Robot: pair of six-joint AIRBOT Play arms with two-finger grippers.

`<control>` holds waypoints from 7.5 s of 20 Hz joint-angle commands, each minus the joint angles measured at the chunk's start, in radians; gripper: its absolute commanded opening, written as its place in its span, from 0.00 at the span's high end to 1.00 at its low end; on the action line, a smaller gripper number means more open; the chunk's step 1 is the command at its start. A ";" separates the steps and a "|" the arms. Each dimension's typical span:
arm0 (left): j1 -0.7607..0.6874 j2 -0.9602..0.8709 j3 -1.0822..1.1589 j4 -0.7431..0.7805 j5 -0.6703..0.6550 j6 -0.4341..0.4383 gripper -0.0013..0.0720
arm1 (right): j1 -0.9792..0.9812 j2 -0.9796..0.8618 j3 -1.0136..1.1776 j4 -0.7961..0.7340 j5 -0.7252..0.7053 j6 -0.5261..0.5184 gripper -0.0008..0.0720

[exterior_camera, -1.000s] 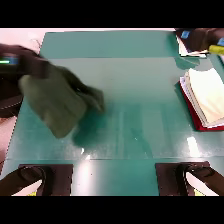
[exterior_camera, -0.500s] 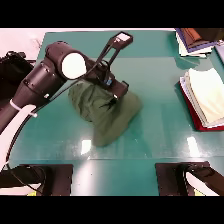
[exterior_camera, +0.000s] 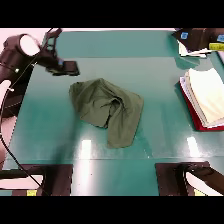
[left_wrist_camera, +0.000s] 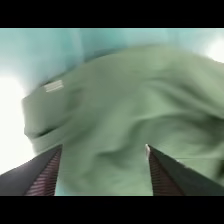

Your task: Fold the shirts.

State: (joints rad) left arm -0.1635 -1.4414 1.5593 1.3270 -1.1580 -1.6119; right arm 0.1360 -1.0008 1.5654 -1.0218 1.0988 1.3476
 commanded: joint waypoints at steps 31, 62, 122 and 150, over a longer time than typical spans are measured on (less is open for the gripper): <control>0.193 -0.123 -0.251 -0.471 0.229 0.338 0.95 | -0.149 -0.393 -0.694 0.338 -0.026 -0.017 0.36; 0.193 0.659 0.073 -0.365 -0.094 0.277 0.95 | -0.264 -0.109 0.284 -0.003 0.461 0.090 0.96; 0.228 0.274 -0.801 -0.599 0.362 0.365 0.95 | -0.465 -0.441 -0.320 -0.067 0.349 0.047 0.26; 0.228 0.274 -0.801 -0.594 0.285 0.364 0.95 | -0.656 -0.391 -0.600 0.080 0.172 -0.042 0.38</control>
State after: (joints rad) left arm 0.0639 -1.1675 0.7570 0.7330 -0.8684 -1.2480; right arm -0.4549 -1.4796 1.1526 -0.9447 1.2926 1.3148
